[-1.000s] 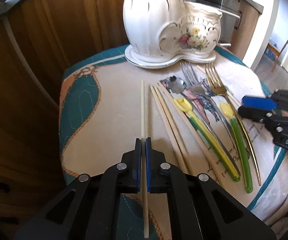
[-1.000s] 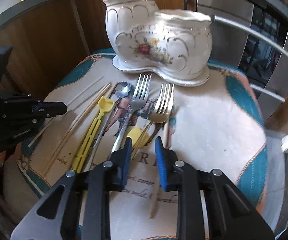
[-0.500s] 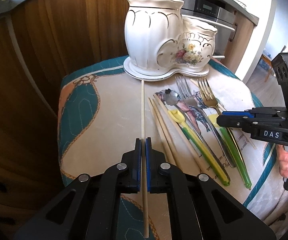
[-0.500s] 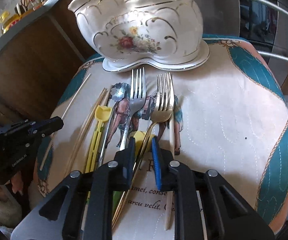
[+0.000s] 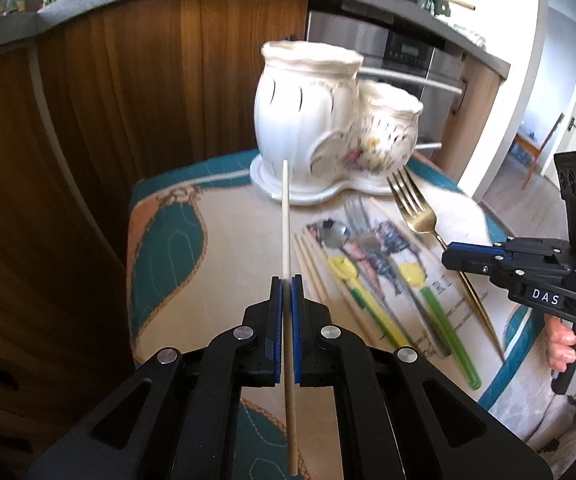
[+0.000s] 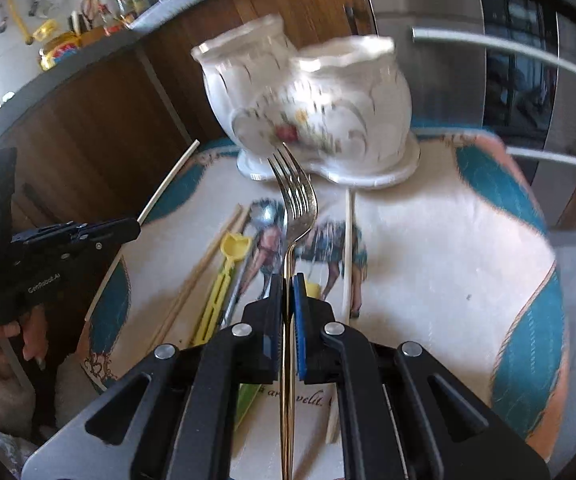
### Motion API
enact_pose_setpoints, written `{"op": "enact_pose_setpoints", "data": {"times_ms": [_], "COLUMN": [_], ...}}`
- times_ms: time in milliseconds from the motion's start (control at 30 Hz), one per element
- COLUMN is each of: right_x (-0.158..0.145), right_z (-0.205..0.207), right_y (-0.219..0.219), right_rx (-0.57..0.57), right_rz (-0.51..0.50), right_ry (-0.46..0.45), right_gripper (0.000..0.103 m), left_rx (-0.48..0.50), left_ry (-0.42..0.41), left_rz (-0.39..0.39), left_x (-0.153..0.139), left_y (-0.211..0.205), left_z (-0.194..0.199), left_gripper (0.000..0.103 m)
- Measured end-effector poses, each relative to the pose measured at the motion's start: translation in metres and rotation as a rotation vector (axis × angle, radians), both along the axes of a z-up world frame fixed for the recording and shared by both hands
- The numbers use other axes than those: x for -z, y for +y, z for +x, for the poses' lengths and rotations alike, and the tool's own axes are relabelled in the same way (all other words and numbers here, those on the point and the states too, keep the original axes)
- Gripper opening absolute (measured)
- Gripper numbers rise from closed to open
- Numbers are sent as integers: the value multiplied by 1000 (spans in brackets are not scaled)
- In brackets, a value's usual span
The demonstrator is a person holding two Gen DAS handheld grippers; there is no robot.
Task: Organize utensils
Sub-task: 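Grasp a wooden chopstick with the left tool while the right tool grasps the gold fork, then lift the chopstick with the left tool while the right tool lifts the gold fork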
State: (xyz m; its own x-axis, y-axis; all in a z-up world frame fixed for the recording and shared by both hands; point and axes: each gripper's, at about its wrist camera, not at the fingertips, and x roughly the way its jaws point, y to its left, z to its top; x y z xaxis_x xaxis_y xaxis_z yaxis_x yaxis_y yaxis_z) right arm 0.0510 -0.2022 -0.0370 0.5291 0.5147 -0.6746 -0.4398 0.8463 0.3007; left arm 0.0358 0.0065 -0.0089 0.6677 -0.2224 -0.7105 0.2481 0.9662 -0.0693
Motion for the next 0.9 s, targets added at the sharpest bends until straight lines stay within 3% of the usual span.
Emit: {"op": "enact_pose_setpoints", "data": {"times_ms": [500, 700, 900], "right_x": [-50, -76, -119], "right_z": [-37, -34, 0], "right_y": [0, 0, 0], "right_rx": [-4, 17, 65], "right_rz": [-45, -25, 20], "right_ry": [-419, -528, -598], "right_gripper": [6, 6, 6], "left_rx": [29, 43, 72], "left_ry": [-150, -284, -431], "left_rz": [-80, -139, -221], "left_x": [-38, -66, -107], "left_y": [2, 2, -5], "left_z": [-15, -14, 14], "left_gripper": [5, 5, 5]}}
